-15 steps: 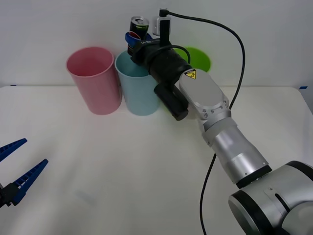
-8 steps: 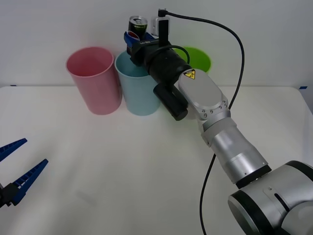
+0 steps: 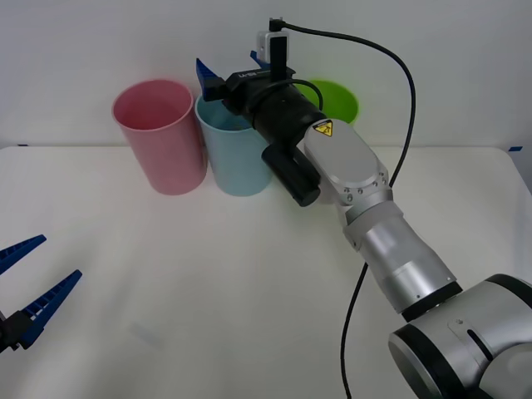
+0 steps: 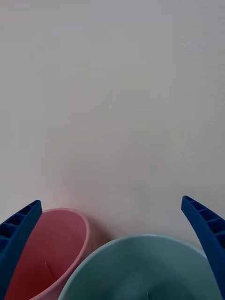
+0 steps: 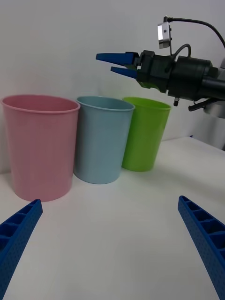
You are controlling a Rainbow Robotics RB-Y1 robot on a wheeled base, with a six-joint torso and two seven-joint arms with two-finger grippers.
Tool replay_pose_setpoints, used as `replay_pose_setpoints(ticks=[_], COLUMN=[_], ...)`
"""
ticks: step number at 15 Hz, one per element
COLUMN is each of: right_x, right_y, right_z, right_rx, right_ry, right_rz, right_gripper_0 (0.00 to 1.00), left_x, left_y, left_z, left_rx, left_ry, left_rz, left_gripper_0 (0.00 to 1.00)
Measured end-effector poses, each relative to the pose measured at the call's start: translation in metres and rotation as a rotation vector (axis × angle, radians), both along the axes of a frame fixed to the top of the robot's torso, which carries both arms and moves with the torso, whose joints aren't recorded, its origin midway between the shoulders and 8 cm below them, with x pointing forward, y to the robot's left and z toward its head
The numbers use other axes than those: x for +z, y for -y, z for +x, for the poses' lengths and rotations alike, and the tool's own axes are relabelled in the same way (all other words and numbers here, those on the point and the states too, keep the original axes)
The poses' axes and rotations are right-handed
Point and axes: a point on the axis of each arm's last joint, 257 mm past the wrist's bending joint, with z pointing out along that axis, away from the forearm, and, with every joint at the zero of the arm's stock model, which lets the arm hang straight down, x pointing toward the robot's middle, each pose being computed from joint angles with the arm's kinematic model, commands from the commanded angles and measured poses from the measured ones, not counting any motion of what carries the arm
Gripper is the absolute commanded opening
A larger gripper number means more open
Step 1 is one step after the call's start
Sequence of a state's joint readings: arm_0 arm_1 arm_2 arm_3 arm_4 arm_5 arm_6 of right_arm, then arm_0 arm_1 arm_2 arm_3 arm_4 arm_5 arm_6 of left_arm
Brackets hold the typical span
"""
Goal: Grasp the object on the table and drop it into the matching bin: aluminum can to the light blue bin, PET bottle to the pink bin.
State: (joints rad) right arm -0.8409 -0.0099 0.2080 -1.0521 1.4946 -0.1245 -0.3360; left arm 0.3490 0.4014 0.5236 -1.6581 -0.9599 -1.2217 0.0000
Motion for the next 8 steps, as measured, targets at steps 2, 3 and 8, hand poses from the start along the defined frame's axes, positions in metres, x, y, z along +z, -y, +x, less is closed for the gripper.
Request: replay_pose_setpoints(ticks=[2,3,8], right_x=[0.001,0.003,-0.005], right_y=[0.003,0.005,0.028], right_z=[-0.002,-0.005,-0.041], right_rx=[0.006,0.010,0.063], right_ry=[0.005,0.015,0.070], right_rz=[0.000,0.003,-0.031], right_gripper_0=[1.00,1.00,1.00], left_x=[0.000,0.000,0.000], left_y=[0.000,0.000,0.000], left_z=[0.000,0.000,0.000], left_rx=[0.000,0.000,0.000], left_ry=[0.000,0.000,0.000], left_rz=[0.000,0.000,0.000], left_gripper_0=[1.00,1.00,1.00])
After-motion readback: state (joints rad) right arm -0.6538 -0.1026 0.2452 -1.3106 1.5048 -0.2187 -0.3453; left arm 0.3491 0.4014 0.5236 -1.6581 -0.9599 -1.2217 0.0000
